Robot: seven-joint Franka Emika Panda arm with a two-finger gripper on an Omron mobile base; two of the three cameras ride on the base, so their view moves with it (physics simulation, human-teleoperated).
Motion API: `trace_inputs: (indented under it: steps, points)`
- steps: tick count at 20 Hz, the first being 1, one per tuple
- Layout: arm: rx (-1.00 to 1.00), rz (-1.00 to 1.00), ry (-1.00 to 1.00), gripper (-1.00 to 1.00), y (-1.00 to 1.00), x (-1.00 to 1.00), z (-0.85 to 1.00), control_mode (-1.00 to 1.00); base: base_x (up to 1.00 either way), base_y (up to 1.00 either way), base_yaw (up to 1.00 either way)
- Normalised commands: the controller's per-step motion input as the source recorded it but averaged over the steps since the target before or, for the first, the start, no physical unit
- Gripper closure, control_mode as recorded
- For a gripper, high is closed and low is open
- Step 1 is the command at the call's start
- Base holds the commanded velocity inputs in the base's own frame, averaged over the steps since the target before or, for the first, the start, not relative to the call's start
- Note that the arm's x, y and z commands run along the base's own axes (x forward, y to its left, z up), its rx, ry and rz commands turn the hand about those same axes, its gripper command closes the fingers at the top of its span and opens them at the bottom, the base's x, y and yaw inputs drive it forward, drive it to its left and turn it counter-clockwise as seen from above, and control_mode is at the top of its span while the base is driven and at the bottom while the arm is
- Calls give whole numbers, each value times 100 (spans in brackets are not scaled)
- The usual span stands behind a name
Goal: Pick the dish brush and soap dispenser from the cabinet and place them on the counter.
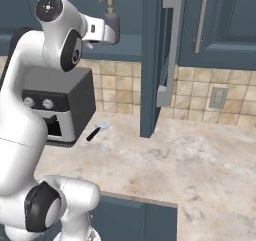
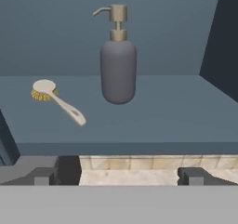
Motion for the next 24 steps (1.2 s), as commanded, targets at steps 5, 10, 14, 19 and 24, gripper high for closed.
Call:
trace_inputs:
  steps: [5,10,14,19,24]
  points:
    - [-1,2,0,-100,-1,33,0,-100,0,0,0]
    - [-1,0,12,-100,0,35,9,-100,0,0,0]
    - [-2,-1,7,-100,0,44,2,-100,0,0,0]
    - [0,0,-5,-100,-1,40,-14,-100,0,0,0]
    - [0,0,-7,-100,0,32,-10,-100,0,0,0]
